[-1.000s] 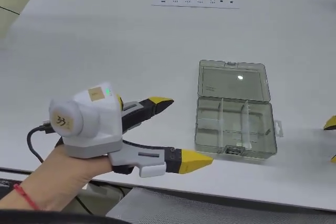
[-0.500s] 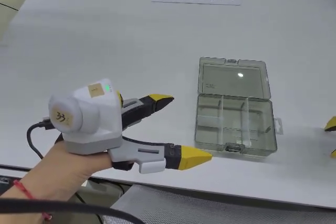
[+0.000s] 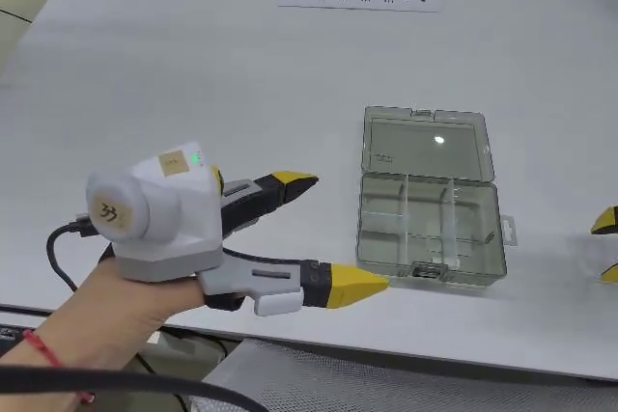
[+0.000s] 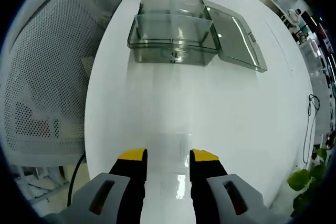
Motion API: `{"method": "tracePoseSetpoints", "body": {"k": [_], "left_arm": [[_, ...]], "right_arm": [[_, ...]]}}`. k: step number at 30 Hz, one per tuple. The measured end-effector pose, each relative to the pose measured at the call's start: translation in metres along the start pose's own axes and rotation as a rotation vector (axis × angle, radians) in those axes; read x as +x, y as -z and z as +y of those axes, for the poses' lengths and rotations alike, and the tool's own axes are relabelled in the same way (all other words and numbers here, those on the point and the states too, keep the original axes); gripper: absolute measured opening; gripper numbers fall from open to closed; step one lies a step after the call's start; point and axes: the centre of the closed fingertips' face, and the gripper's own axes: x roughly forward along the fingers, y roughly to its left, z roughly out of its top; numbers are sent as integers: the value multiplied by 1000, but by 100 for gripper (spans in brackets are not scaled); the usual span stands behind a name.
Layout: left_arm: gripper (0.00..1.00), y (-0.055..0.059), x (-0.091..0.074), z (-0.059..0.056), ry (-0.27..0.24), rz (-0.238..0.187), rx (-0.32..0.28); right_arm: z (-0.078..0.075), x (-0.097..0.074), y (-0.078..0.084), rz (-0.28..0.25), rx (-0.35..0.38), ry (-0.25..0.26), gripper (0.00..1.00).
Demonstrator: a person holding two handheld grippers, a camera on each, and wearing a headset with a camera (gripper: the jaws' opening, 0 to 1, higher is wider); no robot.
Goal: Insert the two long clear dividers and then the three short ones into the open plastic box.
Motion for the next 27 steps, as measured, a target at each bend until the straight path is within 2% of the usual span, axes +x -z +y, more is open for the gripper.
{"method": "tracePoseSetpoints", "body": {"k": [3,6,9,11,12,15,21,24,27], "left_arm": [[85,-3,0,0,1,-9,-5],[85,-6,2,-2,7,-11,-9],[84,-10,5,-3,12,-20,-18],[82,-14,7,-5,16,-30,-37],[81,-16,8,-6,19,-37,-44],[79,-22,12,-8,26,-55,-62],[68,-34,24,-18,48,-81,-154],[66,-38,31,-23,63,-97,-183],[62,-39,37,-31,85,-100,-237]], "right_arm": [[-2,-13,-16,-34,4,36,33],[0,-27,-40,-79,6,64,33],[-4,-32,-49,-105,-5,93,32],[-1,-42,-67,-130,-11,111,32],[-3,-40,-66,-138,-12,116,32],[1,-52,-84,-158,-27,141,32],[13,-79,-131,-199,-61,186,32],[17,-88,-147,-214,-71,200,32],[20,-94,-159,-219,-85,218,32]]}}
